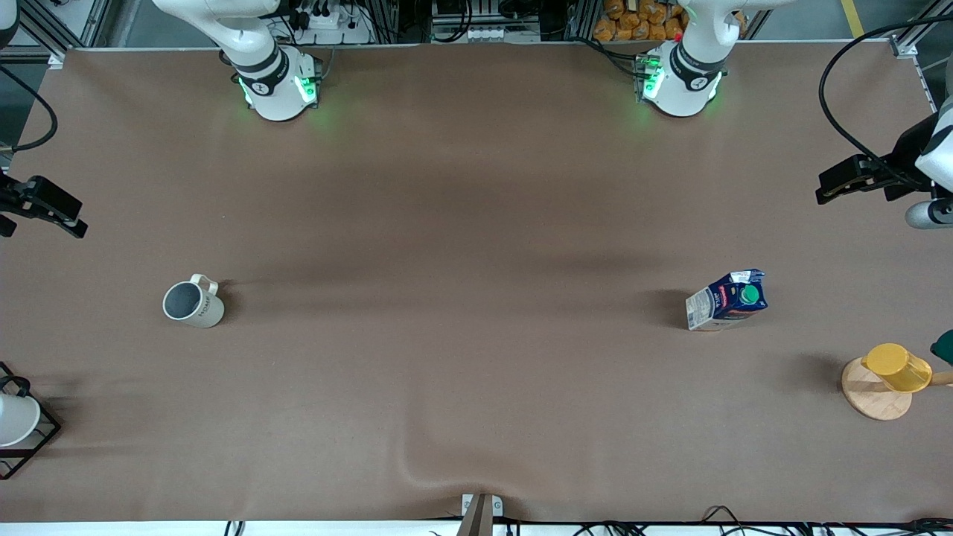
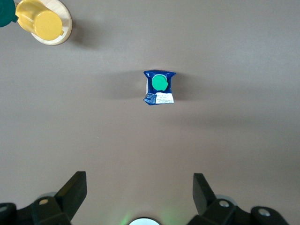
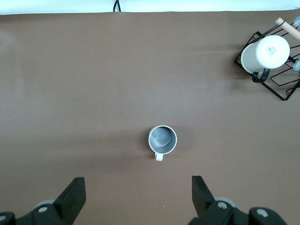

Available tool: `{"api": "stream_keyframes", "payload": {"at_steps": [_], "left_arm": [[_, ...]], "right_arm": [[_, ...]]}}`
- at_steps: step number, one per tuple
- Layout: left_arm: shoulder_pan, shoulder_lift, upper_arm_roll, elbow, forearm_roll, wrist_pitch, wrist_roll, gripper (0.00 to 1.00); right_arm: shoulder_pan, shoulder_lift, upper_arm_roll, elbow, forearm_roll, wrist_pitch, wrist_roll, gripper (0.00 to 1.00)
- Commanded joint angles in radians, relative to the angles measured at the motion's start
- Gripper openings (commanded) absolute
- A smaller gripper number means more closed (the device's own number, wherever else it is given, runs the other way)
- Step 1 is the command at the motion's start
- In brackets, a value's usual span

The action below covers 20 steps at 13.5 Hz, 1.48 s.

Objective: Place milk next to cup
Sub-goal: 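Reach the left gripper to the milk carton while the right gripper approaches the mug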

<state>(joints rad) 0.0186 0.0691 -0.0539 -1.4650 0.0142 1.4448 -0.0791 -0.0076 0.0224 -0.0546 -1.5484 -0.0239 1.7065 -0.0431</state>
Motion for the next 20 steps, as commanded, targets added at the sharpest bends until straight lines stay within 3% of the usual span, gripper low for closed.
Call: {"api": "stream_keyframes", "payload": {"at_steps": [1,4,10,13,15,20], "left_arm": [[0.0,-0.008,0.005,-0.005,0.003,-0.004,0.03,1.0],[0.001,0.072,0.006,0.038,0.001,0.005,0.03,1.0],[0.021,0.26,0.005,0.032,0.006,0.233,0.03,1.0],[0.008,0.325,-0.001,0.034,0.001,0.241,0.025,1.0],[-0.015,0.348,-0.006,0.032,-0.011,0.256,0.001,1.0],[-0.009,0.411,-0.006,0.011,0.0,0.266,-0.005,1.0]], "right_arm": [[-0.009,-0.013,0.009,-0.002,-0.016,-0.01,0.012,1.0],[-0.009,-0.013,0.009,-0.002,-0.014,-0.01,0.014,1.0],[-0.009,-0.013,0.009,-0.002,-0.014,-0.01,0.014,1.0],[-0.005,-0.003,0.009,-0.004,-0.013,-0.01,0.009,1.0],[-0.005,0.092,0.01,-0.002,-0.01,-0.013,0.008,1.0],[0.001,0.18,0.01,-0.015,-0.008,-0.036,0.002,1.0]]}}
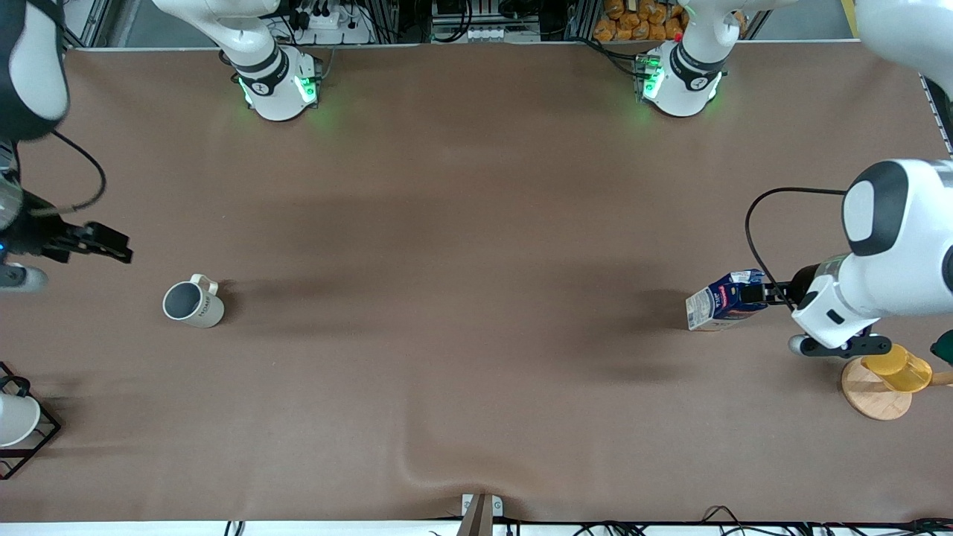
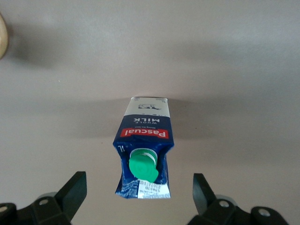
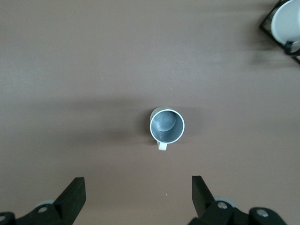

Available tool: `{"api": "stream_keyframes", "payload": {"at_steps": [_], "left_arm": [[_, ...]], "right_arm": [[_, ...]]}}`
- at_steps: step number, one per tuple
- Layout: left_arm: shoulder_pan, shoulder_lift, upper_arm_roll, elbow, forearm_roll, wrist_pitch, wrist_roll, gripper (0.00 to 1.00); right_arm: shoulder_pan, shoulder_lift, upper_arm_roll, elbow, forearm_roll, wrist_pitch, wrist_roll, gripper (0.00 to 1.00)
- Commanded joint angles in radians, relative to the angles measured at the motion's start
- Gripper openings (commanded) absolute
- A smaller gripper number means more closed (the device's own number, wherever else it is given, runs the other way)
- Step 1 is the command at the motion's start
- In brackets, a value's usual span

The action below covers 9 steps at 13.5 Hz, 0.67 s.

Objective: Place milk next to cup
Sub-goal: 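Reach the left gripper to the milk carton while the right gripper approaches the mug, then close the left gripper on the milk carton while the right gripper grasps the mug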

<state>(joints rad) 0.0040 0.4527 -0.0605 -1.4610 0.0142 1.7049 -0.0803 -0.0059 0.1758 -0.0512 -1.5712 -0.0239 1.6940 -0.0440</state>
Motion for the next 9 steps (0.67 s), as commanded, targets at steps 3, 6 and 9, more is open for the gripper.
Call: {"api": "stream_keyframes", "payload": {"at_steps": [3,6,9], "left_arm": [[0.005,0.035,0.001,-0.022,0.0,0.007,-0.007,1.0],[0.004,0.038,0.001,-0.036,0.0,0.006,-0.007,1.0],[0.004,0.043,0.001,-0.058,0.0,0.012,-0.007,1.0]], "right_arm": [[0.0,0.065,0.008,-0.022,-0.001,-0.014,0.01,1.0],[-0.014,0.079,0.008,-0.088,-0.001,0.025,0.01,1.0],[-0.051,0.077,0.01,-0.225,-0.001,0.185,0.0,1.0]]}}
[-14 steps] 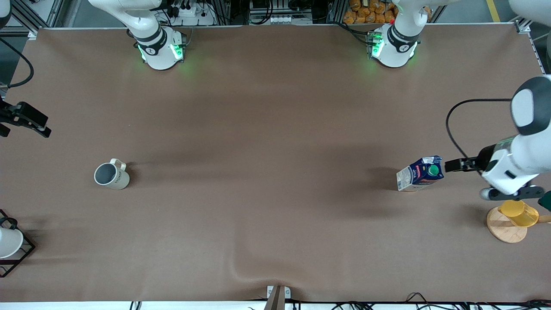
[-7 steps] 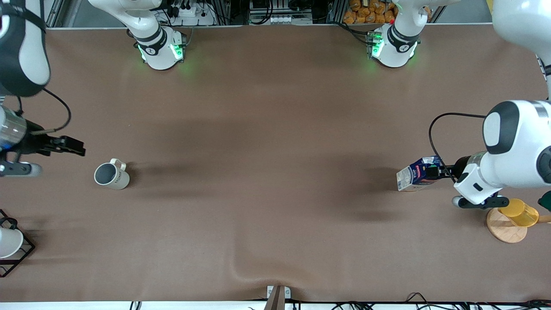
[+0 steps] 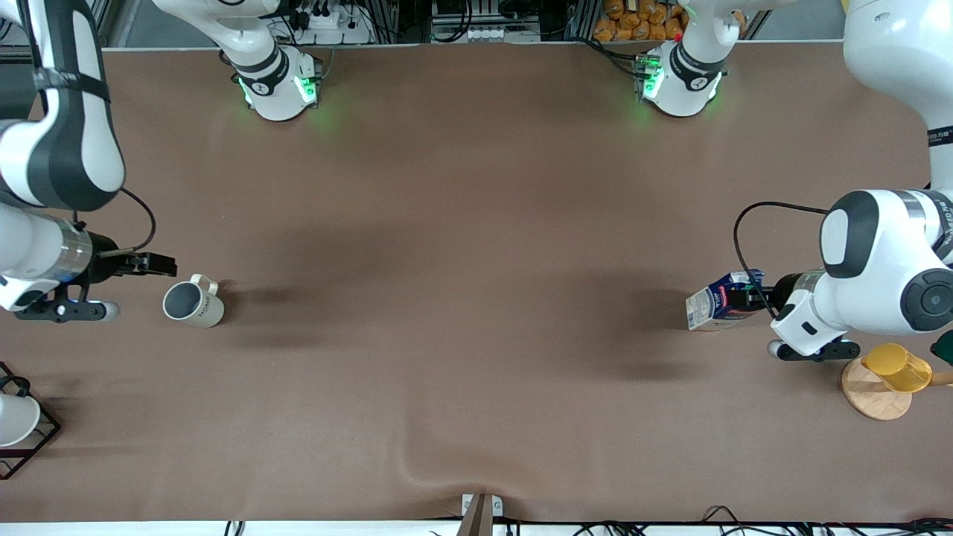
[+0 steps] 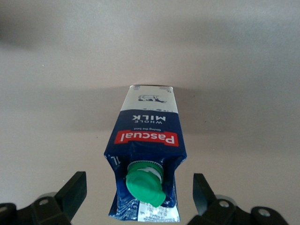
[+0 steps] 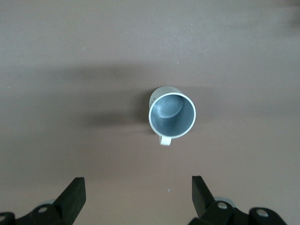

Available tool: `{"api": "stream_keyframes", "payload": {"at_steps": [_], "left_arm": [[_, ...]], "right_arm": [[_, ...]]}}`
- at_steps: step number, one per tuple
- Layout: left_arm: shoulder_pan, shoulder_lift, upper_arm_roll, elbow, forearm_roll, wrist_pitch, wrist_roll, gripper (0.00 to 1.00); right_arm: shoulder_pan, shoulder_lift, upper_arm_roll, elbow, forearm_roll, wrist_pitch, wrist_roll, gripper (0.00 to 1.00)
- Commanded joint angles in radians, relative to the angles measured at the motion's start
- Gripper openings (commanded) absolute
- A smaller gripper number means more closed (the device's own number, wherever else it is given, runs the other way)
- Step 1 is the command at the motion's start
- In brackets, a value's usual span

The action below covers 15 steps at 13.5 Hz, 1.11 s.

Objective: Place milk next to cup
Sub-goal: 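Close the left gripper on the milk carton while the right gripper grasps the mug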

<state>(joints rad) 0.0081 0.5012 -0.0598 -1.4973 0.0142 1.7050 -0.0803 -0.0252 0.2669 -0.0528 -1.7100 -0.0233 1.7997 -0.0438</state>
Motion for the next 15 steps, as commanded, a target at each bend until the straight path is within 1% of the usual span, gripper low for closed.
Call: {"api": "stream_keyframes", "payload": {"at_steps": [1,3,4,5,6,7,8,9,10,11,12,13,14,15], "left_arm": [[0.0,-0.006,0.0,-0.024,0.0,0.018,-0.007,1.0],[0.001,-0.001,0.0,-0.024,0.0,0.018,-0.007,1.0],[0.0,-0.001,0.0,-0.024,0.0,0.018,-0.007,1.0],[-0.002,-0.001,0.0,-0.024,0.0,0.018,-0.007,0.98],[0.001,-0.001,0.0,-0.024,0.0,0.018,-0.007,0.84],[0.001,-0.001,0.0,-0.024,0.0,0.018,-0.007,0.77],[0.001,-0.001,0.0,-0.024,0.0,0.018,-0.006,0.72],[0.001,-0.001,0.0,-0.023,0.0,0.018,-0.007,0.65],[0.001,-0.001,0.0,-0.023,0.0,0.018,-0.007,0.57],[0.001,-0.001,0.0,-0.023,0.0,0.018,-0.007,0.53],[0.001,-0.001,0.0,-0.023,0.0,0.018,-0.007,0.47],[0.001,-0.001,0.0,-0.023,0.0,0.018,-0.007,0.46],[0.001,0.0,0.0,-0.023,0.0,0.018,-0.007,0.46],[0.003,-0.001,0.0,-0.023,0.0,0.018,-0.007,0.46]], "right_arm": [[-0.027,-0.014,0.011,-0.12,0.0,0.119,-0.001,1.0],[-0.031,0.014,0.01,-0.138,-0.001,0.194,-0.001,0.94],[-0.036,0.032,0.011,-0.137,-0.001,0.222,-0.001,0.88],[-0.036,0.052,0.011,-0.137,-0.001,0.256,0.001,0.87],[-0.035,0.072,0.011,-0.137,0.0,0.286,0.001,0.87],[-0.032,0.092,0.013,-0.137,0.0,0.315,0.002,0.86],[-0.028,0.11,0.013,-0.137,0.002,0.332,0.004,0.85],[-0.028,0.13,0.013,-0.138,0.034,0.352,0.001,0.85],[-0.03,0.155,0.013,-0.14,0.063,0.372,-0.005,0.81],[-0.032,0.172,0.013,-0.143,0.068,0.394,-0.02,0.7],[-0.033,0.176,0.013,-0.154,0.068,0.405,-0.027,0.62],[-0.035,0.181,0.013,-0.164,0.068,0.414,-0.027,0.51],[-0.036,0.186,0.013,-0.177,0.068,0.434,-0.027,0.43],[-0.036,0.187,0.013,-0.203,0.068,0.47,-0.027,0.41]]}}
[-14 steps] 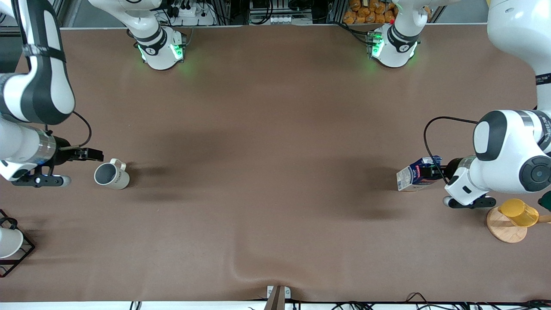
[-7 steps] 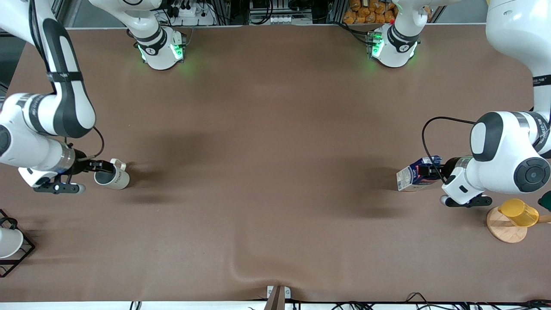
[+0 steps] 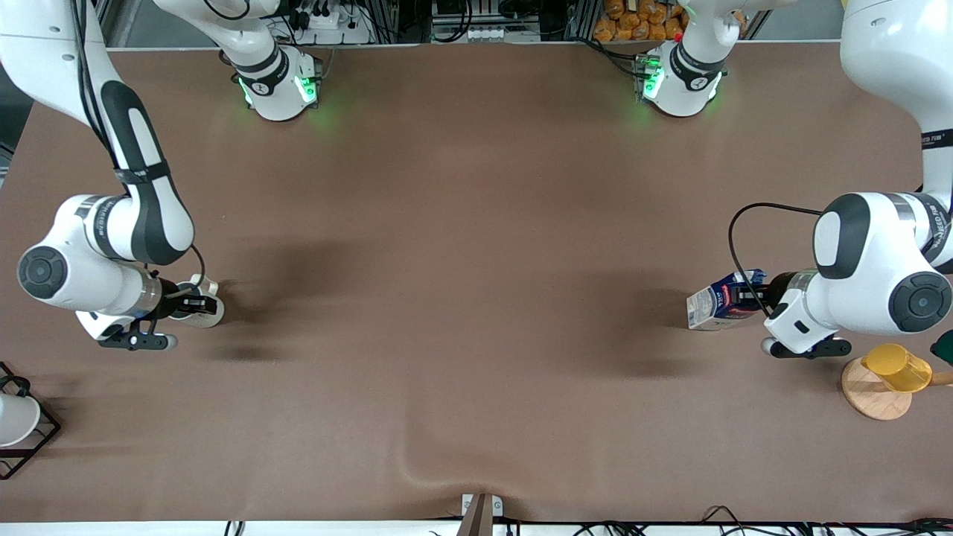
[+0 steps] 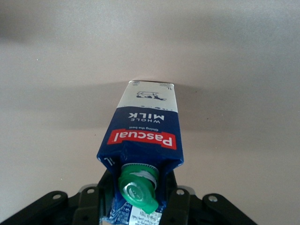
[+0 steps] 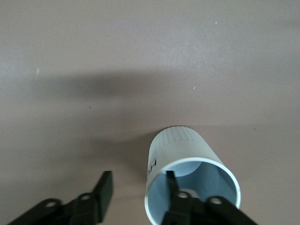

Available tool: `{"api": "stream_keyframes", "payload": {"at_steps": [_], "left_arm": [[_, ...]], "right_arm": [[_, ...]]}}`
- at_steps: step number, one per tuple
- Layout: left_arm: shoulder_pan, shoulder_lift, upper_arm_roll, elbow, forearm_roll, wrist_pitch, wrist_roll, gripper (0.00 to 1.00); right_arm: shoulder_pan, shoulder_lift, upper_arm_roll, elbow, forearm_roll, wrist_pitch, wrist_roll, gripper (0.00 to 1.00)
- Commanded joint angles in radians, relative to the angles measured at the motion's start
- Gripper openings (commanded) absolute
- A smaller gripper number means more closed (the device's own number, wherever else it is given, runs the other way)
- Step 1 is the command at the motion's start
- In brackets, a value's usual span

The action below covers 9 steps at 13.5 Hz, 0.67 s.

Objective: Place milk next to cup
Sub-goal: 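Close the left gripper on the milk carton while the right gripper grasps the mug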

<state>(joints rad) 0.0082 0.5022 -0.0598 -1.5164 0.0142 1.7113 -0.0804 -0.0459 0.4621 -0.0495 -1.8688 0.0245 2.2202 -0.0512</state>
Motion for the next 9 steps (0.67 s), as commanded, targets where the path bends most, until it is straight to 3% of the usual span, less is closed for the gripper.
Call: {"api": "stream_keyframes", "payload": {"at_steps": [1,2,3,5,9], "left_arm": [[0.004,-0.002,0.0,-0.004,0.0,0.011,-0.007,0.45],[0.004,-0.002,0.0,-0.004,0.0,0.011,-0.007,0.41],[0.004,-0.002,0.0,-0.004,0.0,0.011,-0.007,0.37],[0.001,-0.002,0.0,-0.002,0.0,0.011,-0.007,0.3],[0.001,-0.007,0.001,0.001,0.001,0.007,-0.007,0.25]], "right_arm": [[-0.015,-0.005,0.01,-0.076,0.02,0.102,-0.019,0.39],[-0.014,-0.005,0.01,-0.087,0.02,0.117,-0.018,0.24],[-0.012,-0.006,0.01,-0.084,0.02,0.112,-0.015,0.02],[-0.002,-0.017,0.011,-0.061,0.022,0.064,-0.003,0.0],[0.078,-0.022,0.011,0.135,0.101,-0.257,0.161,0.0]]}}
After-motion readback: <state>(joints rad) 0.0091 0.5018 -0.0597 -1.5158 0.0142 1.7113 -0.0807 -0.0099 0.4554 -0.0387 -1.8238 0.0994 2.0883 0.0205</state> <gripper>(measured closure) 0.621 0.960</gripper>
